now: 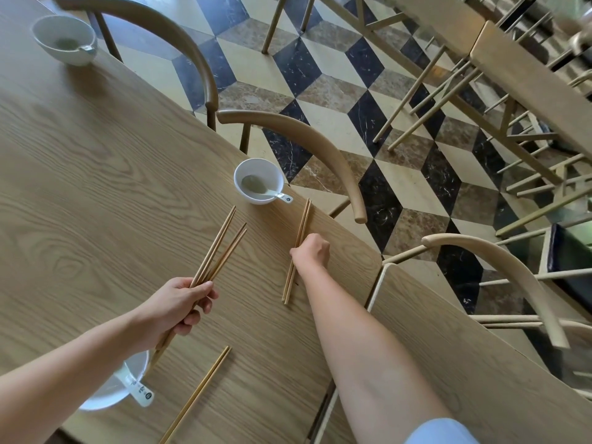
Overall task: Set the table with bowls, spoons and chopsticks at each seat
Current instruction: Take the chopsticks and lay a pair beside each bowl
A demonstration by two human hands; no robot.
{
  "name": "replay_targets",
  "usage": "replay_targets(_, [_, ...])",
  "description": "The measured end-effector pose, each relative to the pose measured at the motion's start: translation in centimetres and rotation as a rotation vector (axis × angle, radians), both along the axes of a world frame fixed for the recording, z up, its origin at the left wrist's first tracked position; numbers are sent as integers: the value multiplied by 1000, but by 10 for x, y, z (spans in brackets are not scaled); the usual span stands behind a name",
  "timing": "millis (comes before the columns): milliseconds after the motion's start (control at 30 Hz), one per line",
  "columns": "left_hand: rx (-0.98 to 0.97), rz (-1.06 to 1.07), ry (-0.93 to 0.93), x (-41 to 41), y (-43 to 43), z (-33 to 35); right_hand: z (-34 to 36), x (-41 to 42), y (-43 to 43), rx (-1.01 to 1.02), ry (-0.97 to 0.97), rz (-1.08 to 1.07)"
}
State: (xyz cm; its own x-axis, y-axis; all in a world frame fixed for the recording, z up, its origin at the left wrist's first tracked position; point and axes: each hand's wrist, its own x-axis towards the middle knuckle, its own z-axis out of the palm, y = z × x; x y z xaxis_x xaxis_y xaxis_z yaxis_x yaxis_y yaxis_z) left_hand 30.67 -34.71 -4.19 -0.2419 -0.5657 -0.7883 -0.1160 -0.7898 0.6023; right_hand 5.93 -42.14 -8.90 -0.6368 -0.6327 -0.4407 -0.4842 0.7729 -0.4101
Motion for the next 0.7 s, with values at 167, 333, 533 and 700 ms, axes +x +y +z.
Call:
replay_targets(167, [6, 3, -2, -2, 7, -3, -7, 1, 0, -10, -106, -141])
replay_targets(333, [20, 2, 10, -2, 12, -7, -10, 7, -2, -53, -191, -246])
replay_targets(533, [23, 13, 6, -1, 15, -10, -5, 8, 2, -88, -208, -278])
replay_targets(700, [23, 12, 5, -1, 14, -10, -8, 10, 2, -52, -181, -254])
